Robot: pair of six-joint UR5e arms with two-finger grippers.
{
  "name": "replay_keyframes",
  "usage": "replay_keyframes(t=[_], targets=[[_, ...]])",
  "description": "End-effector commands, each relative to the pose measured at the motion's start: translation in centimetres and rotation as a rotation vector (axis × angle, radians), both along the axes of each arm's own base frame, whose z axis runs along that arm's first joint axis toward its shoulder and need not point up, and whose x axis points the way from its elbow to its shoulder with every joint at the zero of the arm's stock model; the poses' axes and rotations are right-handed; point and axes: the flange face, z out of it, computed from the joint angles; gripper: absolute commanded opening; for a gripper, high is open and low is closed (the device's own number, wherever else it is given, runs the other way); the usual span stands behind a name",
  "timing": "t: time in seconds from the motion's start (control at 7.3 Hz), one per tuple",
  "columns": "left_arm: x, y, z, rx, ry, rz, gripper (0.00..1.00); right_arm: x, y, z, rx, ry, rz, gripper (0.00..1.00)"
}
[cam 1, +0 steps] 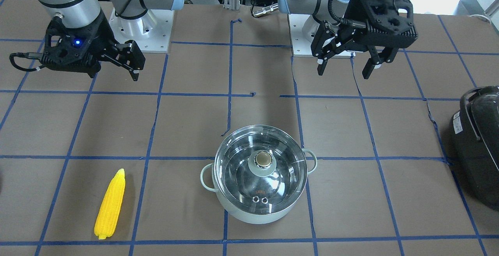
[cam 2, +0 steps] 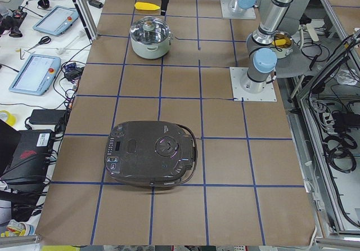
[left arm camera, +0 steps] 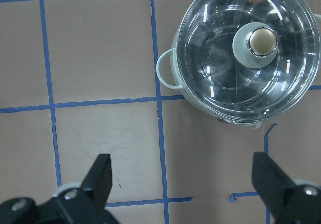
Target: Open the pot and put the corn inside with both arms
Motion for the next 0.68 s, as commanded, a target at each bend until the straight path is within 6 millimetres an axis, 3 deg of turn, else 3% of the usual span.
replay_keyframes(t=[0.0, 0.55], targets=[[-0.01, 0.00, 0.11, -0.003, 0.002, -0.002, 1.00, -0.01, 0.11, 0.28, 0.010, -0.002, -0.001, 1.00], [-0.07, 0.01, -0.36, 0.007, 0.001, -0.001, 1.00, -0.06, 0.17, 0.34, 0.010, 0.003, 0.000, 1.00]])
